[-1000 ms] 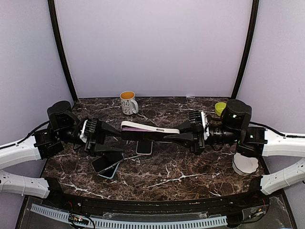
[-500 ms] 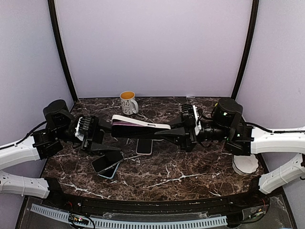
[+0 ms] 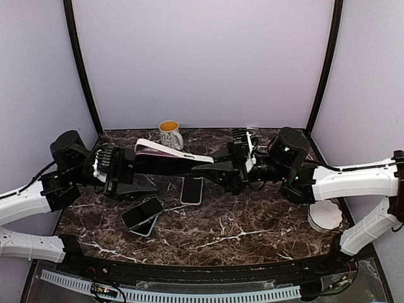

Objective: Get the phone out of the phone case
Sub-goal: Pass from the right arm to the left

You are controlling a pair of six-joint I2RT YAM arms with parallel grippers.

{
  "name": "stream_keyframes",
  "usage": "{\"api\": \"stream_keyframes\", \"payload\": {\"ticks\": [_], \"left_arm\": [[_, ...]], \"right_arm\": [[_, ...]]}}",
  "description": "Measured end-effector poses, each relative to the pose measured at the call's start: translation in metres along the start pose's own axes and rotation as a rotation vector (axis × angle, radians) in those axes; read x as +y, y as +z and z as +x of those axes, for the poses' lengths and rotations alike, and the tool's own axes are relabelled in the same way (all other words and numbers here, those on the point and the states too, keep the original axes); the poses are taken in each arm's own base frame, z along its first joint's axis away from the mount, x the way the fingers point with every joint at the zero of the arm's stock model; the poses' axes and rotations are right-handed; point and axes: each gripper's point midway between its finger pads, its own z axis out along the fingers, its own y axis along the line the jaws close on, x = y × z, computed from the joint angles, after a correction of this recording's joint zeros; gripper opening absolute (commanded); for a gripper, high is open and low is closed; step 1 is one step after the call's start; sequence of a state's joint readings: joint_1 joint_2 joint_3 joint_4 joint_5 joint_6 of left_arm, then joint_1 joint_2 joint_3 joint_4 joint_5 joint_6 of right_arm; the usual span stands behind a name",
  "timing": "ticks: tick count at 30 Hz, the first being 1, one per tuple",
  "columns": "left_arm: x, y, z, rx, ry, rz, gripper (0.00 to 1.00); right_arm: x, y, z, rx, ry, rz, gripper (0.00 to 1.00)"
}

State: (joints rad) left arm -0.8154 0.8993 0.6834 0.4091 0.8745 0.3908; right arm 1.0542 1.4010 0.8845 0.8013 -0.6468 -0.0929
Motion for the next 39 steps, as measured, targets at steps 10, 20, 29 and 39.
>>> {"api": "stream_keyframes", "payload": {"ticks": [10, 20, 29, 39], "left_arm": [[0.003, 0.002, 0.024, 0.093, -0.009, -0.036, 0.45], [-0.001, 0.004, 0.039, 0.134, -0.031, -0.015, 0.4], [-0.001, 0.005, 0.045, 0.149, -0.047, -0.012, 0.36], [0.005, 0.004, 0.048, 0.166, -0.036, -0.043, 0.28]], "right_arm": [[0.007, -0.035, 0.008, 0.158, -0.054, 0.114, 0.0], [0.013, -0.056, 0.017, 0.23, -0.064, 0.15, 0.0], [0.008, -0.044, 0.035, 0.27, -0.06, 0.123, 0.0], [0.005, -0.042, 0.039, 0.29, -0.094, 0.123, 0.0]]}}
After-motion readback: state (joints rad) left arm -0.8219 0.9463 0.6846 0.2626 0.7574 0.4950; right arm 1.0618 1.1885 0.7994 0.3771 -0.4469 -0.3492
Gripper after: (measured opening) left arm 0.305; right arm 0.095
